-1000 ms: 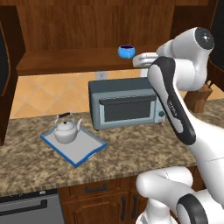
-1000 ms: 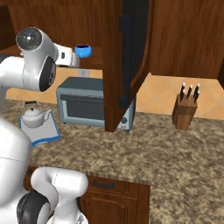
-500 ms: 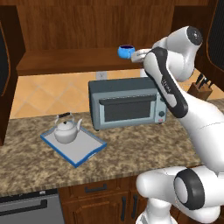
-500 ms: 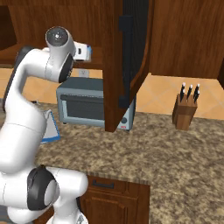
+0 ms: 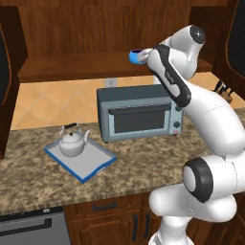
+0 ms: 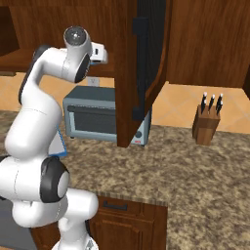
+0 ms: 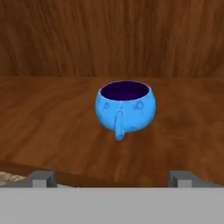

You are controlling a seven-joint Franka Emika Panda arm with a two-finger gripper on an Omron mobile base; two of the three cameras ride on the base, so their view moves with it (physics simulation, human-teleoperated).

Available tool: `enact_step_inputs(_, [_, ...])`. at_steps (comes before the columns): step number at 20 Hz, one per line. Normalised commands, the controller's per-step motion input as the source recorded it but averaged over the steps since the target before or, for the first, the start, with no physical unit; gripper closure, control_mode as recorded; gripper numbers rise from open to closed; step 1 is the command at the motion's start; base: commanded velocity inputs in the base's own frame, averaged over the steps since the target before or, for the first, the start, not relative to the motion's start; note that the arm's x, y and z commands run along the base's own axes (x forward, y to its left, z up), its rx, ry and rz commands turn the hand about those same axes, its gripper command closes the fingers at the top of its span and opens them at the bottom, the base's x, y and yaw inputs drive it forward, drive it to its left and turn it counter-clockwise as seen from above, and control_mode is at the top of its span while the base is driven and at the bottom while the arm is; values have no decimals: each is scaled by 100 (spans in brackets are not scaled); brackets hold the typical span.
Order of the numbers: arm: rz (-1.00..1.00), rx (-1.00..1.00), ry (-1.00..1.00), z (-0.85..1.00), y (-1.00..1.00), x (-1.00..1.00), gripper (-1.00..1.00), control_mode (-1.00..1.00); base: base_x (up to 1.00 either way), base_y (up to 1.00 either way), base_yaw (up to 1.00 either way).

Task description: Pick the kettle from the counter and place it on the tray. Then pick the mug from the cabinet and place it on the tray. Then close the cabinet doors.

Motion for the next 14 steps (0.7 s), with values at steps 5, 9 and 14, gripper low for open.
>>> enact_step_inputs(5, [0,-3,0,-2,1,32,-100,-100,0,0,0])
enact_step_inputs(9, [0,-4,0,-12,6,33,-100,-100,0,0,0])
enact_step_inputs(14, [0,-2,0,-11,9,38,-100,-100,0,0,0])
